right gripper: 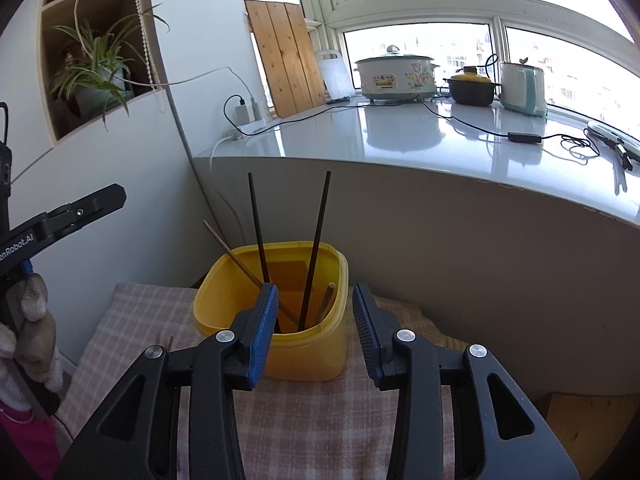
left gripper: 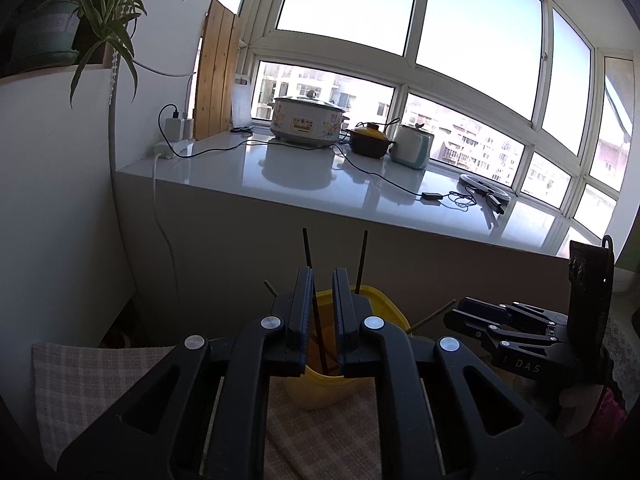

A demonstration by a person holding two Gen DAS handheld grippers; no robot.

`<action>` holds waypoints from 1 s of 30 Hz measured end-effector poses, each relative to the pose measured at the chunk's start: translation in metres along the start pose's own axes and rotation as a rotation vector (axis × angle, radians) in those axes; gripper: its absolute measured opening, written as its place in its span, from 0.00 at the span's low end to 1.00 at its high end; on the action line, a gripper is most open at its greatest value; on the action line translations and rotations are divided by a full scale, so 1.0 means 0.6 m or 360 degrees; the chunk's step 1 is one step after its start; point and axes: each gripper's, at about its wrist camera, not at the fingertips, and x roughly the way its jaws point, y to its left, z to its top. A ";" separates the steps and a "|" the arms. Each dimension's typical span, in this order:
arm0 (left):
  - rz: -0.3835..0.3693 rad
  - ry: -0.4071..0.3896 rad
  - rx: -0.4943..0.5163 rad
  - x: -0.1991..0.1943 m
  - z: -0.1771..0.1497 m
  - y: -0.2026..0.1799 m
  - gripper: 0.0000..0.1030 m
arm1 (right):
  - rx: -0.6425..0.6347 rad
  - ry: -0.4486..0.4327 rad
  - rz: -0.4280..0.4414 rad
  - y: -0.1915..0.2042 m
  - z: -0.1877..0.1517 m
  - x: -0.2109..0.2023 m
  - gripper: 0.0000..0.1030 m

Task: Organize utensils
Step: 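Lower both chopsticks into the container and open both tools, then move both tools down to the loose chopsticks on the cloth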

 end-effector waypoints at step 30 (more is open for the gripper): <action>0.0278 0.0788 -0.0450 0.023 -0.270 0.232 0.32 | -0.0165 0.0506 0.0378 0.117 -0.117 0.100 0.66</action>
